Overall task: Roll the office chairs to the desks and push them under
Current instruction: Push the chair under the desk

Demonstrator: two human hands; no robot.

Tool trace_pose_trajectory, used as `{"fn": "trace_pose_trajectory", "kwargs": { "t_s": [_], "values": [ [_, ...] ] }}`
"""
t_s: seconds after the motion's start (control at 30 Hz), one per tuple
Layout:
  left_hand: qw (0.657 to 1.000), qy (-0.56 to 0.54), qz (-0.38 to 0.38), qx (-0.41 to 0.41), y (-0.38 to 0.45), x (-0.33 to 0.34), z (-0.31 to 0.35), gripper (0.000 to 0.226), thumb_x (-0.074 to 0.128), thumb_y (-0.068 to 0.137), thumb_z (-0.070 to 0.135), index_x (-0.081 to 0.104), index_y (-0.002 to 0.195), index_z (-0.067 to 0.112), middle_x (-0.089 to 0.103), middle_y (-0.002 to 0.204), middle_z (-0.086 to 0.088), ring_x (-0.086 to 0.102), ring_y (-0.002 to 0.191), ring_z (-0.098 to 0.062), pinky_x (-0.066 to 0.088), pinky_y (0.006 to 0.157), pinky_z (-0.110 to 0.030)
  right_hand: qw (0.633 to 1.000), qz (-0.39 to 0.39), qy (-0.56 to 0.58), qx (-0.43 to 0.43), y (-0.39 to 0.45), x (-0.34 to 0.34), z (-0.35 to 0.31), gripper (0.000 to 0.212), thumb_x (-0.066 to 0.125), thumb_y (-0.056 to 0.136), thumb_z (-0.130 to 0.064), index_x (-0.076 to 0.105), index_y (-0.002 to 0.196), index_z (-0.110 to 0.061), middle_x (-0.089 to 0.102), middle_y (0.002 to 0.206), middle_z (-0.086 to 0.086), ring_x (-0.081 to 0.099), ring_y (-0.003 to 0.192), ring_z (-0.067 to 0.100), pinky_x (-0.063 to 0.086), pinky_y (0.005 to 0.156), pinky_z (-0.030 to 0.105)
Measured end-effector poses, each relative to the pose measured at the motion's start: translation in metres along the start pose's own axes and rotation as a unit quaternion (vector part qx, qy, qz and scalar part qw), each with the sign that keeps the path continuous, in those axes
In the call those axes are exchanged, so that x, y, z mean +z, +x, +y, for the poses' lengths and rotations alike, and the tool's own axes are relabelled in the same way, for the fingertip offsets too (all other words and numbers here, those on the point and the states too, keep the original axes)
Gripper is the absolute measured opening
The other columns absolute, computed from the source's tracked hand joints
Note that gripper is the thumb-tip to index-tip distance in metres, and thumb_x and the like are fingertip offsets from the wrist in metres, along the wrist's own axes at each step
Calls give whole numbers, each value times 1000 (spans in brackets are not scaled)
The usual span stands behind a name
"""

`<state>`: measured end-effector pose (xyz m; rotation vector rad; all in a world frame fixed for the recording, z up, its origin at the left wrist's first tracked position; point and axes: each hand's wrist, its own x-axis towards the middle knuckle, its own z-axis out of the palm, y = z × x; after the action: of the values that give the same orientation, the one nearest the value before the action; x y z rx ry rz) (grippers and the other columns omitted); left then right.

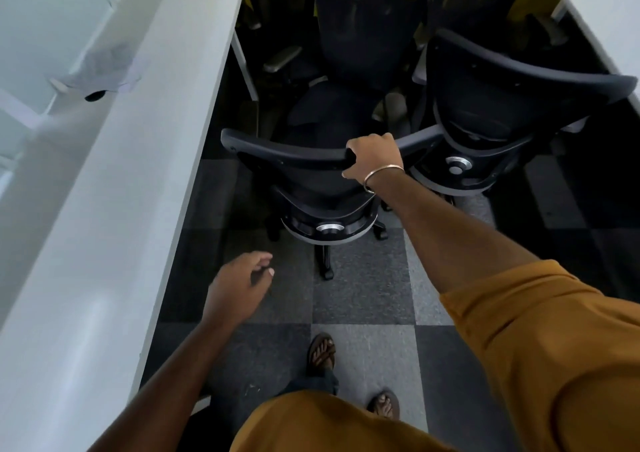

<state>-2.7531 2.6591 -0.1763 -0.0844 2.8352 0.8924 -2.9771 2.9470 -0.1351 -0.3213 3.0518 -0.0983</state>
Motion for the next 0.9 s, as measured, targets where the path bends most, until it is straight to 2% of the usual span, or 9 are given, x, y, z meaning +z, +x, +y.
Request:
{"fn": "trace_pose_trajectory", "kwargs": {
  "t_s": [0.1,0.23,0.3,0.37,0.43,0.5,0.6,0.73,0.9],
  "values": [
    [997,18,65,49,7,-5,17,48,69,96,28,58,142,25,61,136,7,58,123,-12,52,104,-44,1000,21,4,-9,-26,4,2,21,73,79,-41,64,90,-26,67,83,-3,63,90,26,30,79,37],
    [983,74,132,106,20,-11,51,79,73,90,24,35,159,17,37,157,-6,39,144,-28,38,118,-51,999,37,6,-18,-75,11,6,31,74,78,-51,64,94,-26,67,88,-3,61,91,25,30,78,38],
    [977,123,133,113,24,-11,68,88,73,89,28,25,163,19,24,166,-8,23,155,-30,30,124,-51,998,48,10,-29,-104,14,9,37,76,78,-53,64,97,-24,67,89,-2,61,92,25,33,80,39],
    [969,179,114,124,26,-8,76,88,74,89,31,27,162,21,23,168,-8,16,158,-31,26,125,-53,997,59,16,-36,-133,16,12,40,77,77,-54,64,99,-22,66,90,-1,61,91,26,35,81,39],
    [965,208,100,125,28,-4,81,76,77,84,30,45,152,21,45,154,-7,31,152,-32,30,122,-53,997,56,23,-46,-157,16,16,42,77,76,-56,64,100,-23,65,90,-3,61,92,25,34,81,39],
    [958,232,104,132,21,0,95,52,81,78,30,65,127,21,65,117,-2,58,121,-29,41,113,-49,997,28,38,-60,-180,14,27,47,75,74,-66,64,101,-28,62,91,-8,60,92,20,35,83,38],
    [949,274,79,136,1,10,122,33,87,75,36,73,103,25,67,86,5,62,85,-23,51,95,-44,996,4,55,-63,-211,9,51,64,69,67,-82,64,104,-30,57,92,-13,59,90,16,38,87,39],
    [952,286,32,107,-39,34,143,31,84,74,47,69,99,35,62,86,11,63,87,-23,48,69,-37,996,14,60,-57,-257,14,76,74,66,61,-90,65,100,-26,59,89,-9,59,88,18,40,86,40],
    [946,298,26,124,-82,49,153,27,82,75,46,66,95,36,60,82,14,59,79,-15,40,68,-32,995,35,69,-61,-302,22,88,71,68,60,-88,65,93,-26,58,83,-11,58,82,16,42,87,39]
  ]
}}
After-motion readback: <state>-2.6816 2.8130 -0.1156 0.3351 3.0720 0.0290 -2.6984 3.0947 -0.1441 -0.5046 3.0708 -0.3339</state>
